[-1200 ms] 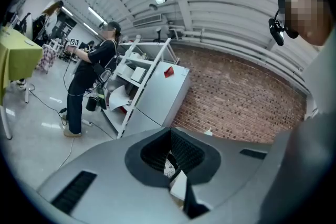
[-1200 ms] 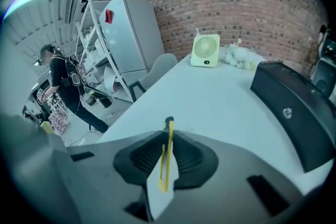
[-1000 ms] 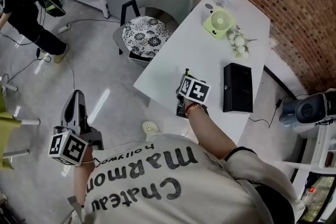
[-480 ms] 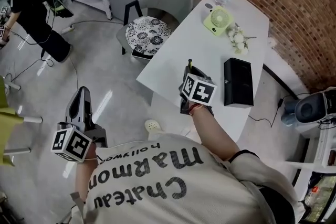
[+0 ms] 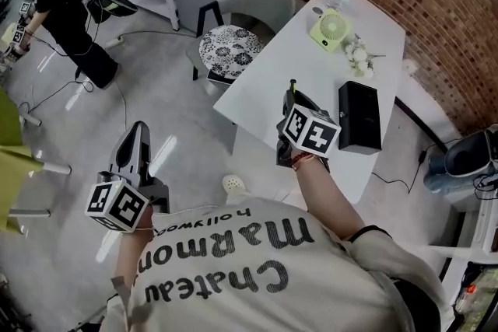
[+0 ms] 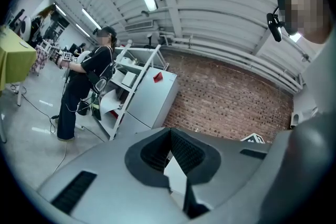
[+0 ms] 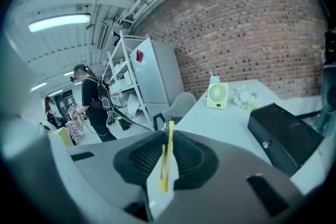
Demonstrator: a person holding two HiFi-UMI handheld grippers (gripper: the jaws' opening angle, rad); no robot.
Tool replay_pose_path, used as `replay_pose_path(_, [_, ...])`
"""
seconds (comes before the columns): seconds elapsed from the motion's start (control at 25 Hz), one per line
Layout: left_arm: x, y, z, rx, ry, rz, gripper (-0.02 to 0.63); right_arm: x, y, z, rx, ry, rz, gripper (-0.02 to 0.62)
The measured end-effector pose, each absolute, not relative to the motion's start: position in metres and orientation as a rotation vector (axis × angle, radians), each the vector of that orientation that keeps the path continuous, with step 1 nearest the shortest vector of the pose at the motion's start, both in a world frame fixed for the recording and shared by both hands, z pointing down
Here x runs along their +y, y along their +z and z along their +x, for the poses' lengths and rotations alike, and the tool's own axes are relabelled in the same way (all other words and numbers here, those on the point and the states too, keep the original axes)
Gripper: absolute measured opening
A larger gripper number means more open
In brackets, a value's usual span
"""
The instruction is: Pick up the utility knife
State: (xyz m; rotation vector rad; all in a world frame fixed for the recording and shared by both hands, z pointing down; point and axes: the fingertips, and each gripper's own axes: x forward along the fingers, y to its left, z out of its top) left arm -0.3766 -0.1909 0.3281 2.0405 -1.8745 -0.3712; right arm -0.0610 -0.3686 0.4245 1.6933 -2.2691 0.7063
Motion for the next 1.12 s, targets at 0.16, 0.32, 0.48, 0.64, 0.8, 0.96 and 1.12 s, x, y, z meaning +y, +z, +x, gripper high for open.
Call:
replay_pose_path(0.16, [-0.176, 0.324, -0.370, -1.870, -0.370, 2.040, 0.002, -0.351, 0.408, -0.058, -2.305, 0.692, 1.695, 0.061])
replay_pose_path(0.32, [-0.163, 0.319, -0.361, -1.870, -0.378, 2.048, 0.003, -0.336, 0.395, -0.054, -2.343, 0.675, 1.686, 0.061])
replay_pose_path(0.48, [-0.154, 0.313, -0.352, -1.870, -0.407, 2.072, 0.002, -0.324, 0.380, -0.051, -2.394, 0.670, 1.675, 0.061])
replay_pose_path(0.64, [-0.146, 0.306, -0.338, -1.866, -0.413, 2.079, 0.002, -0.312, 0.364, -0.048, -2.450, 0.683, 1.651, 0.061])
replay_pose_path(0.8, [-0.142, 0.302, -0.325, -1.866, -0.413, 2.088, 0.002, -0.301, 0.349, -0.045, -2.511, 0.713, 1.620, 0.061])
replay_pose_path(0.96, [-0.140, 0.297, -0.310, -1.874, -0.414, 2.096, 0.002, -0.295, 0.333, -0.042, -2.579, 0.719, 1.575, 0.061])
replay_pose_path(1.12, [-0.141, 0.292, -0.292, -1.885, -0.410, 2.111, 0.002, -0.292, 0.325, -0.036, -2.638, 0.711, 1.534, 0.061])
